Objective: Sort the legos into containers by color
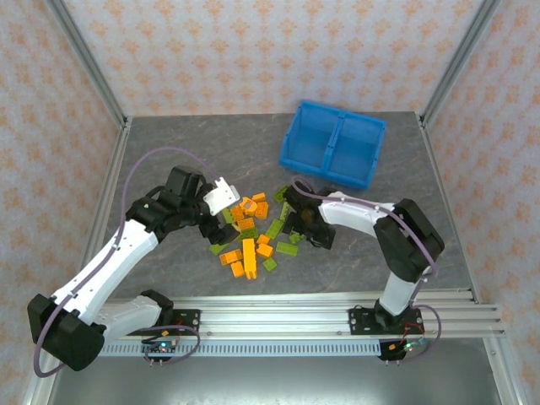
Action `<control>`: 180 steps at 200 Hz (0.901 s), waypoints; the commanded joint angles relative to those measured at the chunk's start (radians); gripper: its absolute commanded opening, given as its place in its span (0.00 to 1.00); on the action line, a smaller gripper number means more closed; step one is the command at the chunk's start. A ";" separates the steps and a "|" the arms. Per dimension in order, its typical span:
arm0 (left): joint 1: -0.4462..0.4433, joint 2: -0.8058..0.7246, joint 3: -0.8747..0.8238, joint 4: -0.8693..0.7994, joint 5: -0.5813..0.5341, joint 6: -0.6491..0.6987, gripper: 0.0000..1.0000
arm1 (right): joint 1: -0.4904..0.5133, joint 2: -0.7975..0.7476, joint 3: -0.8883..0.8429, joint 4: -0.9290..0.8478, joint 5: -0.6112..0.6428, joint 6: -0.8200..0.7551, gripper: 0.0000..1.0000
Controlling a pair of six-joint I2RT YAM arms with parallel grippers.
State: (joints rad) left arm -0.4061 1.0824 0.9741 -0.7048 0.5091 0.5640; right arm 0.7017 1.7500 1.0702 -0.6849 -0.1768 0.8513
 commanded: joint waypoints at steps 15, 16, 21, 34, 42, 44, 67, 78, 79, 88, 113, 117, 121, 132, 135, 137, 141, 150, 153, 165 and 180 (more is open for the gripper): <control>-0.005 -0.033 -0.043 0.038 -0.015 0.028 1.00 | 0.015 0.038 0.033 -0.031 0.023 0.148 0.91; -0.005 -0.035 -0.044 0.040 -0.014 0.028 1.00 | 0.015 0.038 0.032 -0.031 0.023 0.151 0.90; -0.004 -0.041 -0.049 0.046 -0.017 0.028 1.00 | 0.016 0.036 0.027 -0.029 0.025 0.166 0.86; -0.005 -0.056 -0.061 0.061 -0.025 0.029 1.00 | 0.017 0.030 0.010 -0.019 0.028 0.197 0.78; -0.005 -0.066 -0.070 0.073 -0.034 0.029 1.00 | 0.018 0.030 0.000 -0.015 0.033 0.207 0.74; -0.004 -0.067 -0.073 0.075 -0.037 0.028 1.00 | 0.018 0.030 -0.001 -0.014 0.036 0.208 0.73; -0.004 -0.086 -0.090 0.096 -0.057 0.021 1.00 | 0.017 0.029 -0.011 -0.015 0.063 0.215 0.60; -0.005 -0.090 -0.096 0.100 -0.061 0.018 1.00 | 0.017 0.024 -0.015 -0.006 0.070 0.208 0.53; -0.005 -0.090 -0.096 0.101 -0.062 0.018 1.00 | 0.017 0.023 -0.015 -0.006 0.071 0.207 0.53; -0.004 -0.091 -0.100 0.106 -0.063 0.015 1.00 | 0.017 0.020 -0.013 -0.009 0.083 0.199 0.46; -0.005 -0.091 -0.103 0.107 -0.037 0.014 1.00 | 0.017 -0.009 -0.001 -0.016 0.122 0.168 0.29; -0.004 -0.092 -0.103 0.106 -0.030 0.016 1.00 | 0.016 -0.017 0.000 -0.018 0.131 0.161 0.29; -0.005 -0.092 -0.102 0.106 -0.024 0.017 1.00 | 0.015 -0.025 0.003 -0.021 0.139 0.156 0.29; -0.004 -0.093 -0.101 0.107 -0.007 0.016 1.00 | 0.012 -0.053 0.013 -0.033 0.168 0.142 0.29; -0.004 -0.093 -0.101 0.105 -0.003 0.016 1.00 | 0.012 -0.063 0.017 -0.037 0.176 0.137 0.29; -0.004 -0.093 -0.100 0.105 0.000 0.017 1.00 | 0.009 -0.069 0.020 -0.039 0.182 0.134 0.29; -0.004 -0.094 -0.101 0.107 0.009 0.017 1.00 | 0.006 -0.084 0.025 -0.042 0.194 0.125 0.29; -0.005 -0.097 -0.103 0.110 0.033 0.019 1.00 | -0.004 -0.124 0.040 -0.046 0.227 0.099 0.29; -0.005 -0.098 -0.103 0.110 0.045 0.021 1.00 | -0.008 -0.138 0.045 -0.046 0.245 0.089 0.29; -0.005 -0.105 -0.104 0.112 0.093 0.029 1.00 | -0.032 -0.187 0.074 -0.036 0.297 0.032 0.29; -0.005 -0.112 -0.104 0.113 0.143 0.040 1.00 | -0.083 -0.222 0.126 -0.011 0.343 -0.081 0.30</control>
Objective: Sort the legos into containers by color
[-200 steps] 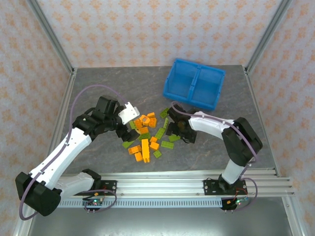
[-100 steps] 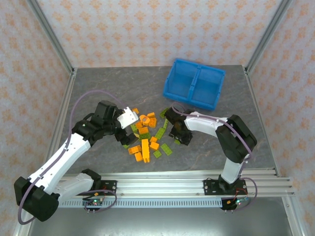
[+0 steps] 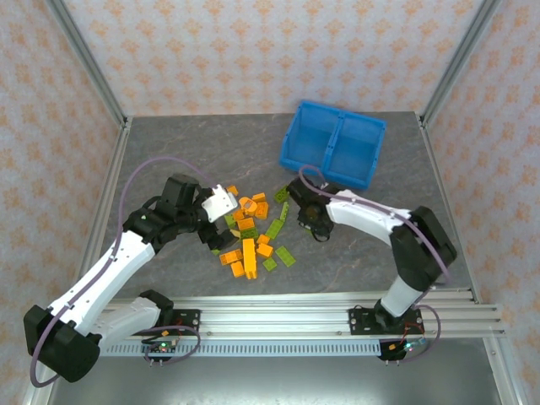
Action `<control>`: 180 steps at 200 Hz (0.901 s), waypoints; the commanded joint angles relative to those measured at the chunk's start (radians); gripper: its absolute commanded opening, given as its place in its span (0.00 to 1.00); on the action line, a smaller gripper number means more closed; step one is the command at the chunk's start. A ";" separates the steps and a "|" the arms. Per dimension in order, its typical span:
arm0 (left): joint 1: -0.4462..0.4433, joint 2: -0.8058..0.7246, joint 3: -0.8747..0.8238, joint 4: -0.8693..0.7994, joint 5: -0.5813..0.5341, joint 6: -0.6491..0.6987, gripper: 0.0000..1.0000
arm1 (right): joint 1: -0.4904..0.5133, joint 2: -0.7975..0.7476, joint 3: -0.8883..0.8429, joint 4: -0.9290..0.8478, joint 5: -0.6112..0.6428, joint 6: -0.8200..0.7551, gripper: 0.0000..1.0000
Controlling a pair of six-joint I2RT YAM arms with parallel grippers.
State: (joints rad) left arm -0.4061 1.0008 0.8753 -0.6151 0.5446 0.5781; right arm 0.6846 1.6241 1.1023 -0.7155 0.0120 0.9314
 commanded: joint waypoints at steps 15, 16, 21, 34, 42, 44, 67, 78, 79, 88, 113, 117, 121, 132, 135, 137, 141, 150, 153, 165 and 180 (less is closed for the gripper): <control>-0.004 -0.039 -0.006 0.024 0.131 0.033 1.00 | -0.137 -0.097 0.165 0.054 0.136 -0.299 0.31; -0.004 -0.039 -0.006 0.024 0.132 0.033 1.00 | -0.142 -0.096 0.169 0.057 0.135 -0.307 0.31; -0.004 -0.041 -0.006 0.023 0.135 0.035 1.00 | -0.167 -0.091 0.193 0.067 0.129 -0.349 0.31; -0.004 -0.050 -0.007 0.022 0.138 0.037 1.00 | -0.228 -0.064 0.259 0.092 0.105 -0.455 0.32; -0.004 -0.058 -0.009 0.024 0.142 0.035 1.00 | -0.266 -0.033 0.311 0.087 0.089 -0.500 0.32; -0.005 -0.059 -0.010 0.024 0.143 0.035 1.00 | -0.274 -0.023 0.325 0.085 0.084 -0.508 0.32; -0.005 -0.080 -0.018 0.031 0.119 0.029 1.00 | -0.360 0.103 0.486 0.033 0.074 -0.578 0.32; -0.005 -0.089 -0.018 0.034 0.066 0.015 1.00 | -0.390 0.169 0.556 0.002 0.093 -0.591 0.32; -0.004 -0.090 -0.018 0.033 0.060 0.013 1.00 | -0.391 0.175 0.561 0.000 0.094 -0.591 0.32; -0.005 -0.099 -0.015 0.038 0.010 -0.003 1.00 | -0.413 0.222 0.596 -0.006 0.093 -0.602 0.32; -0.004 -0.143 -0.036 0.074 -0.050 -0.024 1.00 | -0.462 0.335 0.666 -0.008 0.067 -0.618 0.33; -0.004 -0.151 -0.042 0.081 -0.051 -0.024 1.00 | -0.468 0.353 0.676 -0.006 0.059 -0.620 0.33; -0.004 -0.157 -0.047 0.088 -0.051 -0.024 1.00 | -0.473 0.368 0.684 -0.006 0.053 -0.621 0.34; -0.004 -0.170 -0.059 0.104 -0.048 -0.027 1.00 | -0.483 0.414 0.709 -0.006 0.043 -0.618 0.35; -0.005 -0.172 -0.060 0.107 -0.046 -0.027 1.00 | -0.486 0.427 0.714 -0.007 0.043 -0.617 0.36; -0.004 -0.172 -0.061 0.108 -0.046 -0.028 1.00 | -0.488 0.434 0.719 -0.007 0.044 -0.616 0.36; -0.005 -0.173 -0.060 0.109 -0.045 -0.029 1.00 | -0.490 0.449 0.727 -0.008 0.047 -0.615 0.37; -0.005 -0.171 -0.059 0.109 -0.044 -0.031 1.00 | -0.497 0.480 0.750 -0.021 0.057 -0.602 0.39; -0.004 -0.170 -0.057 0.108 -0.044 -0.032 1.00 | -0.498 0.489 0.758 -0.025 0.056 -0.599 0.40; -0.004 -0.167 -0.056 0.105 -0.044 -0.030 1.00 | -0.500 0.511 0.780 -0.037 0.058 -0.592 0.43; -0.004 -0.165 -0.055 0.106 -0.048 -0.029 1.00 | -0.501 0.512 0.784 -0.035 0.057 -0.585 0.47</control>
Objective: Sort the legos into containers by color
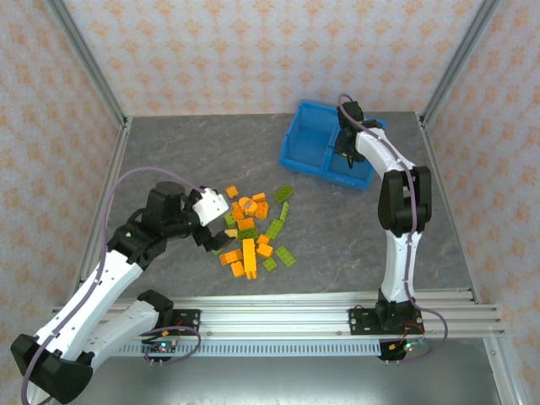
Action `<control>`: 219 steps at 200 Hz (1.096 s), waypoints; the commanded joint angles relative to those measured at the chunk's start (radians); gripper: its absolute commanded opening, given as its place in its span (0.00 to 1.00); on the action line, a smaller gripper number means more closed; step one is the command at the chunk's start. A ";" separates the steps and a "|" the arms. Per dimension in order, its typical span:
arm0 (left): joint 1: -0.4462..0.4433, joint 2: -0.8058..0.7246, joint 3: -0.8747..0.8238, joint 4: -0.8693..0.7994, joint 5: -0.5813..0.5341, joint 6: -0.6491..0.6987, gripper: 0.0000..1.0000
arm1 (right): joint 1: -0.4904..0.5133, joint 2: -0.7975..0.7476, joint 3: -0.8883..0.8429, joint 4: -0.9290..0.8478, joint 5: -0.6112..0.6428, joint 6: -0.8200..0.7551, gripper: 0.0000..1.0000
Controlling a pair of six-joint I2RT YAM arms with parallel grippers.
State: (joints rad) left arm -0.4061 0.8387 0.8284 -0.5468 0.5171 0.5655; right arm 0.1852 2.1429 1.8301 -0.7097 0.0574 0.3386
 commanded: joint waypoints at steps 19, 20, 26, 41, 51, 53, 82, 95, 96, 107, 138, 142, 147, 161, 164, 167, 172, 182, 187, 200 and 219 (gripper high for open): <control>-0.005 0.002 -0.010 0.040 -0.020 -0.017 1.00 | -0.001 -0.021 0.070 -0.046 0.004 0.011 0.51; -0.005 0.003 -0.010 0.041 -0.020 -0.018 1.00 | -0.001 -0.022 0.071 -0.046 0.003 0.010 0.51; -0.005 0.004 -0.009 0.039 -0.021 -0.016 1.00 | -0.001 -0.030 0.075 -0.053 0.001 0.009 0.52; -0.005 0.006 -0.008 0.039 -0.029 -0.020 1.00 | -0.001 -0.067 0.074 -0.061 -0.002 0.010 0.51; -0.004 0.004 -0.008 0.047 -0.046 -0.032 1.00 | 0.000 -0.107 0.053 -0.057 -0.020 0.009 0.51; -0.005 0.003 -0.010 0.050 -0.050 -0.035 1.00 | 0.001 -0.117 0.048 -0.055 -0.025 0.009 0.51; -0.005 -0.017 -0.026 0.081 -0.113 -0.049 1.00 | 0.064 -0.296 -0.117 0.005 -0.128 -0.011 0.52; -0.005 -0.027 -0.036 0.094 -0.149 -0.048 1.00 | 0.120 -0.364 -0.198 0.015 -0.188 -0.021 0.55; -0.005 -0.027 -0.037 0.094 -0.152 -0.048 1.00 | 0.126 -0.368 -0.203 0.015 -0.190 -0.021 0.55; -0.004 -0.028 -0.039 0.093 -0.158 -0.042 1.00 | 0.180 -0.405 -0.266 0.012 -0.206 -0.003 0.57; -0.004 -0.021 -0.043 0.093 -0.042 -0.015 1.00 | 0.352 -0.397 -0.382 0.017 -0.304 0.088 0.64; -0.003 -0.017 -0.043 0.093 -0.028 -0.012 1.00 | 0.367 -0.391 -0.392 0.024 -0.316 0.100 0.65; -0.003 -0.011 -0.043 0.091 -0.014 -0.011 1.00 | 0.385 -0.379 -0.403 0.034 -0.333 0.112 0.67; -0.003 0.008 -0.035 0.083 0.021 -0.005 1.00 | 0.420 -0.346 -0.431 0.067 -0.364 0.149 0.71; -0.003 0.013 -0.032 0.082 0.028 -0.005 1.00 | 0.426 -0.336 -0.434 0.070 -0.367 0.154 0.71; -0.005 0.016 -0.031 0.079 0.031 -0.005 1.00 | 0.430 -0.328 -0.437 0.073 -0.373 0.159 0.71; -0.003 0.022 -0.028 0.077 0.036 -0.006 1.00 | 0.436 -0.314 -0.439 0.075 -0.375 0.166 0.72; -0.004 0.032 -0.023 0.074 0.036 -0.010 1.00 | 0.447 -0.285 -0.442 0.075 -0.374 0.172 0.72; -0.003 0.035 -0.022 0.071 0.037 -0.011 1.00 | 0.450 -0.270 -0.443 0.077 -0.370 0.173 0.71; -0.003 0.036 -0.023 0.071 0.041 -0.010 1.00 | 0.454 -0.241 -0.447 0.088 -0.367 0.175 0.68; -0.005 0.036 -0.025 0.070 0.045 -0.009 1.00 | 0.457 -0.204 -0.438 0.107 -0.382 0.178 0.59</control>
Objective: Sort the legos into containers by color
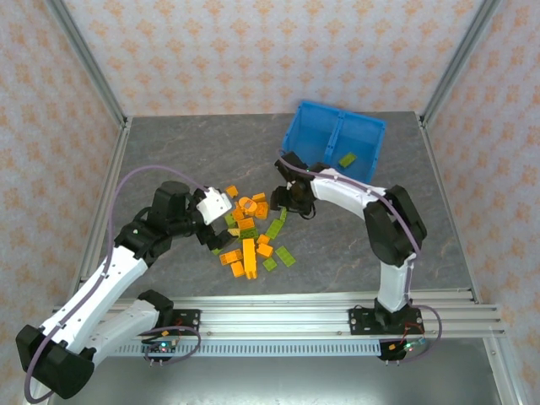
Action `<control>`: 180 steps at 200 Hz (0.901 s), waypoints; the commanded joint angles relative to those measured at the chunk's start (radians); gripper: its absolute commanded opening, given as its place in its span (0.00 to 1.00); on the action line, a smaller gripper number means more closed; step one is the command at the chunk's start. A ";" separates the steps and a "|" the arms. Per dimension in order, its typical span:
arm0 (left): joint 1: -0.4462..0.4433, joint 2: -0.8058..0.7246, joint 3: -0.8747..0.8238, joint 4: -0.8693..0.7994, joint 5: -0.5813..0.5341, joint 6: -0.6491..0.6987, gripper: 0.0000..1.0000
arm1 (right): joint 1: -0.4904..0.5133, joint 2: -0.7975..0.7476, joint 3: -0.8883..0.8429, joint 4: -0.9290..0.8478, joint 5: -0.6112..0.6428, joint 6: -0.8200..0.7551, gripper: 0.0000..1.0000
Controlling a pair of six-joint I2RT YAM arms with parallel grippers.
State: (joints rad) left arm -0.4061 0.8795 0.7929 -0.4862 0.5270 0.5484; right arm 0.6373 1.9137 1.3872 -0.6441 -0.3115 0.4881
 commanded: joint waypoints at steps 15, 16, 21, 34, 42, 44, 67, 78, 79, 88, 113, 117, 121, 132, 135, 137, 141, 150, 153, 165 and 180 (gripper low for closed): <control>-0.004 -0.003 0.011 0.006 0.040 0.010 1.00 | 0.005 0.050 0.016 0.044 -0.005 0.031 0.52; -0.005 -0.003 0.010 0.005 0.041 0.011 1.00 | 0.005 0.051 0.017 0.044 -0.004 0.032 0.52; -0.003 -0.001 0.010 0.004 0.043 0.011 1.00 | 0.005 0.055 0.020 0.042 0.005 0.033 0.49; -0.004 0.003 0.013 -0.002 0.049 0.015 1.00 | 0.006 0.062 0.022 0.037 0.031 0.035 0.43; -0.004 0.006 0.014 -0.005 0.053 0.017 1.00 | 0.006 0.063 0.022 0.034 0.047 0.033 0.40; -0.004 0.006 0.014 -0.005 0.053 0.017 1.00 | 0.006 0.063 0.022 0.032 0.050 0.032 0.39; -0.004 0.015 0.019 -0.009 0.056 0.019 1.00 | 0.006 0.067 0.026 0.002 0.096 0.024 0.27; -0.004 0.016 0.019 -0.009 0.056 0.018 1.00 | 0.006 0.061 0.025 -0.004 0.107 0.023 0.20; -0.005 0.016 0.019 -0.009 0.057 0.018 1.00 | 0.006 0.061 0.024 -0.004 0.109 0.023 0.19; -0.005 0.016 0.020 -0.010 0.057 0.018 1.00 | 0.005 0.051 0.022 -0.007 0.114 0.022 0.16; -0.004 0.012 0.020 -0.010 0.062 0.019 1.00 | 0.006 0.006 0.022 -0.024 0.157 0.010 0.11; -0.004 0.011 0.019 -0.009 0.062 0.020 1.00 | 0.006 -0.002 0.024 -0.027 0.166 0.008 0.11; -0.004 0.010 0.020 -0.009 0.061 0.019 1.00 | 0.006 -0.014 0.025 -0.032 0.177 0.005 0.11; -0.004 -0.001 0.014 0.002 0.061 0.013 1.00 | 0.006 -0.050 0.028 -0.037 0.206 -0.010 0.11; -0.004 -0.004 0.012 0.008 0.058 0.009 1.00 | 0.005 -0.060 0.030 -0.038 0.214 -0.014 0.11; -0.004 -0.006 0.010 0.014 0.056 0.005 1.00 | 0.005 -0.067 0.031 -0.039 0.220 -0.017 0.11; -0.005 -0.013 0.004 0.026 0.053 -0.002 1.00 | 0.003 -0.080 0.034 -0.040 0.231 -0.023 0.11; -0.005 -0.027 -0.007 0.051 0.048 -0.014 1.00 | -0.001 -0.110 0.041 -0.044 0.258 -0.037 0.10; -0.005 -0.032 -0.011 0.060 0.046 -0.019 1.00 | -0.004 -0.120 0.043 -0.046 0.266 -0.040 0.10; -0.004 -0.056 -0.030 0.102 0.034 -0.042 1.00 | -0.021 -0.156 0.055 -0.047 0.289 -0.056 0.11; -0.004 -0.091 -0.057 0.161 0.013 -0.079 1.00 | -0.059 -0.192 0.070 -0.046 0.296 -0.082 0.10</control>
State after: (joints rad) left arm -0.4061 0.8452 0.7715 -0.4419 0.5678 0.5282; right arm 0.6270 1.8133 1.4048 -0.6655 -0.1062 0.4603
